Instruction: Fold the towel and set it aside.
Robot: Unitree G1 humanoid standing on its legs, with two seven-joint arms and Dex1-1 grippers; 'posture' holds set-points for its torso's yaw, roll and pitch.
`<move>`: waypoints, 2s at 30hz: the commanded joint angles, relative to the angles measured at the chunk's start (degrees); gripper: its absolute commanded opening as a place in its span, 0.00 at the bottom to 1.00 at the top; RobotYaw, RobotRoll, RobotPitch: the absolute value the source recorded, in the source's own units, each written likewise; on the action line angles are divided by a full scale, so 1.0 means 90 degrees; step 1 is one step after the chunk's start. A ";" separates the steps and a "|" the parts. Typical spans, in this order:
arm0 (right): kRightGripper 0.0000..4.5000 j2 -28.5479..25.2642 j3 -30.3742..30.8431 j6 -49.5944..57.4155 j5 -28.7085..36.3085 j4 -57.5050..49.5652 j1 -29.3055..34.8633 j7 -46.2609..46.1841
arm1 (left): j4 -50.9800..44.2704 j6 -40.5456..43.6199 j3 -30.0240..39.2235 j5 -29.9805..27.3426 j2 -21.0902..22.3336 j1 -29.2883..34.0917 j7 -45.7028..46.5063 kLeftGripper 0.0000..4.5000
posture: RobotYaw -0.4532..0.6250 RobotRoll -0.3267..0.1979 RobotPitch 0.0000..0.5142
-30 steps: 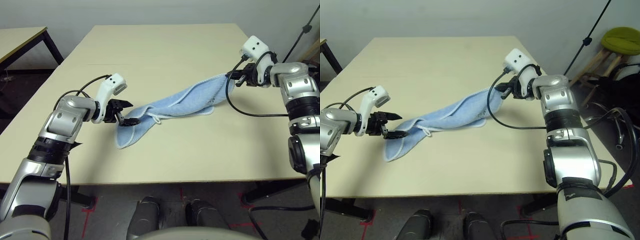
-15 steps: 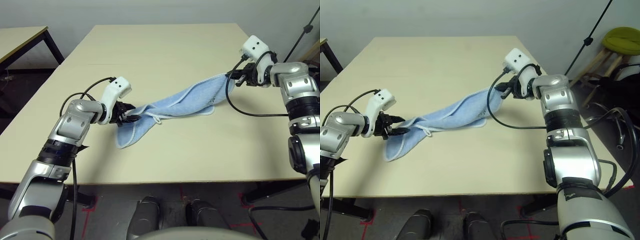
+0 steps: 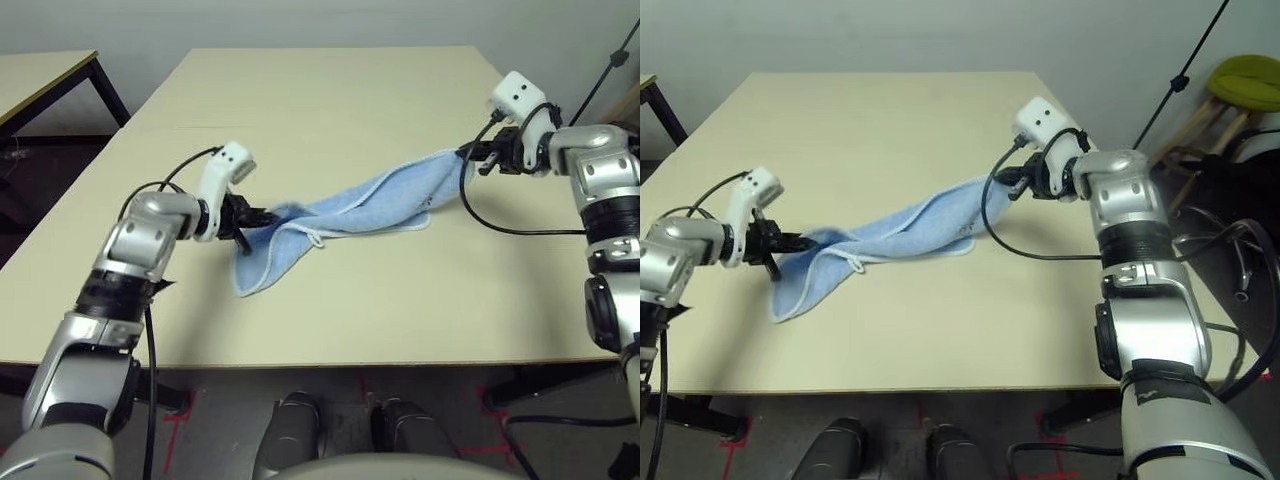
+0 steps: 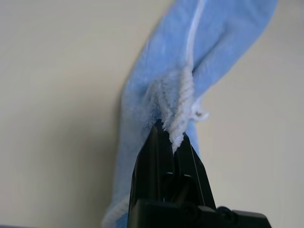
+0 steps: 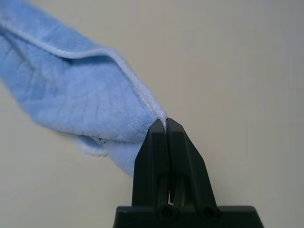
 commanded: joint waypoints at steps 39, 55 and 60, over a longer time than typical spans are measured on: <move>0.00 -0.0817 -0.0493 0.1164 0.1747 -0.2707 0.3254 0.1240 | -0.1072 0.0317 0.1538 -0.1267 0.1292 0.2494 -0.0249 0.01 | 0.54 0.62 0.20; 0.00 -0.2492 -0.0252 0.2803 0.2712 -0.5009 0.4970 0.2611 | -0.1942 0.1088 0.1297 -0.1665 0.2514 0.3703 -0.1236 0.01 | 0.53 0.62 0.23; 0.00 -0.2570 -0.0214 0.2929 0.2869 -0.5158 0.4933 0.2565 | -0.1932 0.1061 0.1231 -0.1659 0.2567 0.3659 -0.1280 0.01 | 0.52 0.62 0.23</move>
